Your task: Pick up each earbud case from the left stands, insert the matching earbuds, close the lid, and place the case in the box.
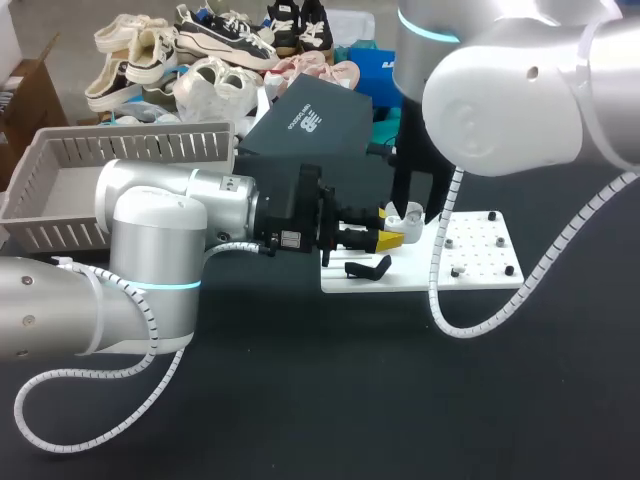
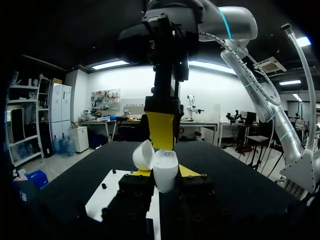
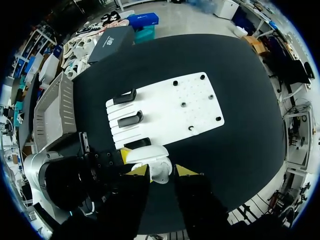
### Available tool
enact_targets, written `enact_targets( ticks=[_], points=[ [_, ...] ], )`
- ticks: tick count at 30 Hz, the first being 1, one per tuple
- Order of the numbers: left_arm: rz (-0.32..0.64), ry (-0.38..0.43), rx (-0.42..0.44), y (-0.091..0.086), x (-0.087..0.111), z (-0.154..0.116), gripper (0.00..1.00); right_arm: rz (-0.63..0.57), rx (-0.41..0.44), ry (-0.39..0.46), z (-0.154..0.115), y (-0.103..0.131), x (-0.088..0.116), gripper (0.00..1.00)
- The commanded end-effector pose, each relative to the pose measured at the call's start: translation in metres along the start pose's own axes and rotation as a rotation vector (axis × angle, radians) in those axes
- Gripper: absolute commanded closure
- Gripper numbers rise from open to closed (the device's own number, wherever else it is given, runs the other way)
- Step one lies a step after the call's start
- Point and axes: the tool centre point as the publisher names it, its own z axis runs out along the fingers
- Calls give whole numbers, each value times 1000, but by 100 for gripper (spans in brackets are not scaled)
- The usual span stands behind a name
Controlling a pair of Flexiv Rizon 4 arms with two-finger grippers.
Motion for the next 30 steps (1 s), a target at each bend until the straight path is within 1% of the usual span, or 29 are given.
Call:
enact_targets(
  ticks=[1, 4, 5, 10, 15, 21, 30],
  points=[
    [1, 0, 0, 0, 0, 0, 100, -1, 3, 2, 0, 1, -1, 62],
    [1, 0, 0, 0, 0, 0, 100, -1, -5, 0, -1, 1, 0, 55],
    [1, 0, 0, 0, 0, 0, 100, -2, -9, 0, -2, 1, 1, 54],
    [1, 0, 0, 0, 0, 0, 100, -2, -34, -8, -10, -2, 3, 55],
    [1, 0, 0, 0, 0, 0, 100, -10, -48, 2, -16, -9, 9, 54],
    [1, 0, 0, 0, 0, 0, 100, -28, -35, 29, -14, -19, 17, 52],
    [1, 0, 0, 0, 0, 0, 100, -19, -35, 46, -8, -24, 14, 50]
  ],
)
